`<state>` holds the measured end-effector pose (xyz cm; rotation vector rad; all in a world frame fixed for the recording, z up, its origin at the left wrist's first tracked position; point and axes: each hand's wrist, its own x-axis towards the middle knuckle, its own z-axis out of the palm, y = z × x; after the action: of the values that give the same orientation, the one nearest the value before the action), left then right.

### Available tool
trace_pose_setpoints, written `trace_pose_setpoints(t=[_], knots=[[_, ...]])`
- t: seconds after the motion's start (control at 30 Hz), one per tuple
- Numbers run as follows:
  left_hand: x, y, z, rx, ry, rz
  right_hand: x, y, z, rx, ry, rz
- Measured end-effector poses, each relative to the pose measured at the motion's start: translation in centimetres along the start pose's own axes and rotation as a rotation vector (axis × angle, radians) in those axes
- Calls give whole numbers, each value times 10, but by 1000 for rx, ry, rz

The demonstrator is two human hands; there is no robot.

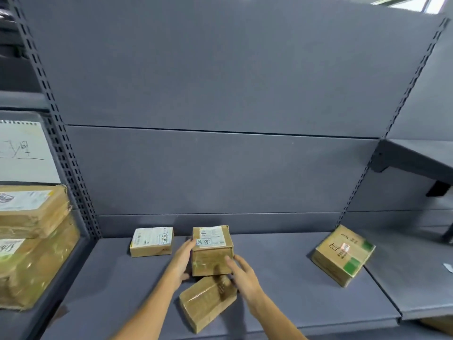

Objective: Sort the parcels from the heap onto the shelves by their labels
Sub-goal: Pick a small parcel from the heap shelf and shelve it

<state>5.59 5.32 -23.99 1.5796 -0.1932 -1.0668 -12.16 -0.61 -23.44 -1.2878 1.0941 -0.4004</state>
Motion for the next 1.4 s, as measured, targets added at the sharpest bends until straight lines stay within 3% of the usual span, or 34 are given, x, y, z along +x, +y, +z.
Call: trace_pose_setpoints(t=[0.2, 0.43, 0.57, 0.8, 0.97, 1.4], knots=[[0, 5, 6, -197, -14, 107, -13, -14, -4, 20, -1, -65], [-32, 58, 5, -125, -178, 418, -25, -68, -14, 196, 11, -223], [-67, 99, 8, -62, -277, 617, -34, -100, -18, 291, -40, -329], [-110, 175, 8, -40, -240, 764, -67, -148, -23, 333, -144, -544], [-148, 202, -1, 8, -243, 923, -85, -154, -26, 367, -289, -592], [-192, 176, -14, -33, -215, 929, -110, -141, -29, 450, -403, -538]])
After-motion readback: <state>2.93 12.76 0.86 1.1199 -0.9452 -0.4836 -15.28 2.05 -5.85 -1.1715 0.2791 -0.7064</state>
